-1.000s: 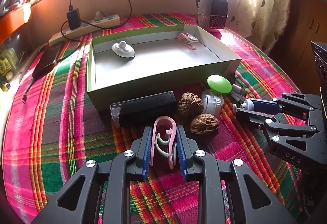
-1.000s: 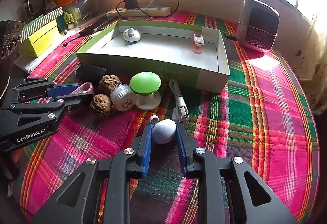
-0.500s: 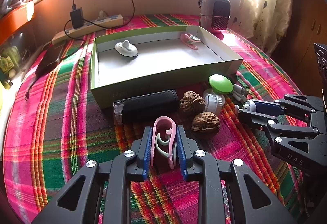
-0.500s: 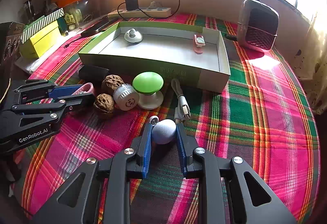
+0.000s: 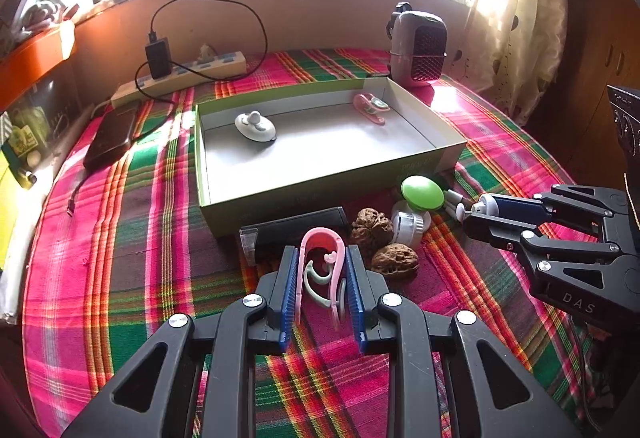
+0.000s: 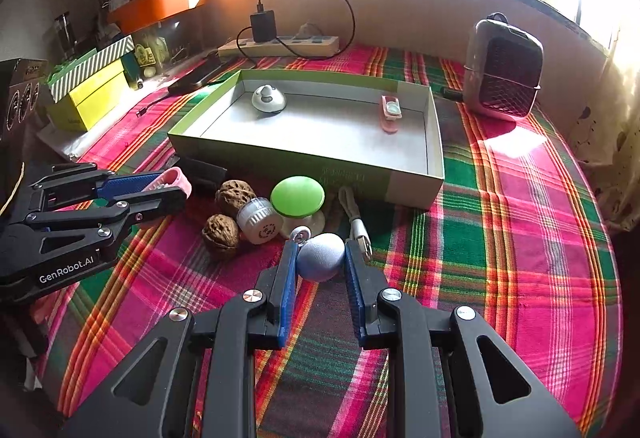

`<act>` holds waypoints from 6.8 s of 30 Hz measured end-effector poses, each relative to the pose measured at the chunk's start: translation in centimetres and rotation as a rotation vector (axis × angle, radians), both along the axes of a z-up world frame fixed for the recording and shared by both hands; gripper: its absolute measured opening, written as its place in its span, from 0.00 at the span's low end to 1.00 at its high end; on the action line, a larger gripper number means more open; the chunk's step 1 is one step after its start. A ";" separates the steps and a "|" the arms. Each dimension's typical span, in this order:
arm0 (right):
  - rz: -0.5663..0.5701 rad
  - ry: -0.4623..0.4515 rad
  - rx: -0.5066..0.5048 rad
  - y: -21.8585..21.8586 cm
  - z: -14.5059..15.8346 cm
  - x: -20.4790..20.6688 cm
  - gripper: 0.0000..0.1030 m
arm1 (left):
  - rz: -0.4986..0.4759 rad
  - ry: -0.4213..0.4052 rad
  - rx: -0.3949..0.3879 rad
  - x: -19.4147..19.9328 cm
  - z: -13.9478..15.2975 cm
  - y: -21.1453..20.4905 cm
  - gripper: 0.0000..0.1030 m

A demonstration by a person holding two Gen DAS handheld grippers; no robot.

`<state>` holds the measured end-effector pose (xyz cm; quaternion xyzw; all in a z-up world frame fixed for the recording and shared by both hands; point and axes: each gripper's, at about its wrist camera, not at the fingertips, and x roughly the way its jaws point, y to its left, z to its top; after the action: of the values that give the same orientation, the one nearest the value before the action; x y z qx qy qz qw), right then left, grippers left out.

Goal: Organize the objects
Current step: 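Carry the clip and egg ball into the box and open both tools, then withdraw both open tools from the box toward the remaining items, then close the right tool on the white USB charger cable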

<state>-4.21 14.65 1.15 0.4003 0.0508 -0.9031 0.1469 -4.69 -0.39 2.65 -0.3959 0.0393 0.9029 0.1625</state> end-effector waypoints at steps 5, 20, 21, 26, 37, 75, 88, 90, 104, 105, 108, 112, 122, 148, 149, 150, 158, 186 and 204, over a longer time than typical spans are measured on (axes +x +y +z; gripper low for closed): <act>0.006 0.030 -0.005 -0.1 1.3 -0.6 0.23 | 0.011 0.010 0.021 -0.6 1.0 -0.2 0.21; 0.032 0.078 -0.013 -1.2 4.5 -6.4 0.23 | 0.052 0.034 0.040 -5.0 2.4 -0.7 0.21; 0.032 0.076 -0.010 -1.3 4.5 -7.0 0.23 | 0.059 0.034 0.038 -5.4 2.4 -0.8 0.21; 0.029 0.062 -0.006 -2.0 4.3 -10.2 0.23 | 0.085 0.027 0.042 -7.3 2.3 -0.9 0.21; 0.051 -0.044 0.017 -3.7 1.0 -16.3 0.23 | 0.124 -0.029 0.025 -10.9 0.4 -1.0 0.21; 0.089 -0.114 0.112 -6.4 -1.6 -20.2 0.24 | 0.132 -0.075 -0.041 -13.8 -1.6 -0.6 0.21; 0.072 -0.115 0.104 -6.4 -1.5 -20.0 0.41 | 0.131 -0.074 -0.045 -13.9 -1.6 -0.6 0.23; 0.072 -0.109 0.102 -6.3 -1.3 -19.8 0.41 | 0.133 -0.073 -0.047 -13.8 -1.6 -0.5 0.24; 0.036 -0.054 0.053 -4.8 0.9 -17.4 0.41 | 0.144 -0.031 -0.039 -12.0 -0.3 -0.6 0.27; 0.034 -0.049 0.053 -4.7 1.1 -17.1 0.41 | 0.140 -0.029 -0.037 -11.9 -0.2 -0.6 0.27; 0.026 -0.036 0.047 -4.4 1.6 -16.3 0.41 | 0.137 -0.017 -0.038 -11.3 0.1 -0.7 0.27; 0.016 -0.022 0.031 -3.9 2.1 -15.0 0.41 | 0.140 0.004 -0.038 -10.3 0.7 -0.8 0.27; -0.024 0.023 0.008 -2.0 3.1 -11.1 0.41 | 0.131 0.019 -0.016 -7.8 1.2 -1.5 0.27; -0.094 -0.019 0.003 3.5 0.1 -3.3 0.41 | 0.008 -0.027 0.111 -1.4 1.0 -0.8 0.27; -0.088 -0.026 0.001 3.4 -0.1 -3.3 0.41 | -0.001 -0.037 0.116 -1.3 0.8 -0.6 0.27; -0.083 -0.032 0.002 3.2 -0.4 -3.3 0.41 | -0.012 -0.042 0.120 -1.2 0.7 -0.4 0.27; -0.037 -0.054 0.009 2.3 -1.4 -3.1 0.42 | -0.060 -0.085 0.114 -0.7 -0.2 1.4 0.31; -0.001 -0.055 0.051 1.3 -2.5 -4.1 0.50 | -0.043 -0.147 0.084 -2.1 -2.3 2.8 0.32; -0.002 -0.050 0.039 1.5 -2.4 -4.0 0.18 | -0.037 -0.139 0.098 -2.3 -2.3 2.5 0.28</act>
<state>-8.19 16.14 -1.23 0.4254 0.0644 -0.8919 0.1392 -6.97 2.06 0.33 -0.4484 -0.0093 0.8710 0.2006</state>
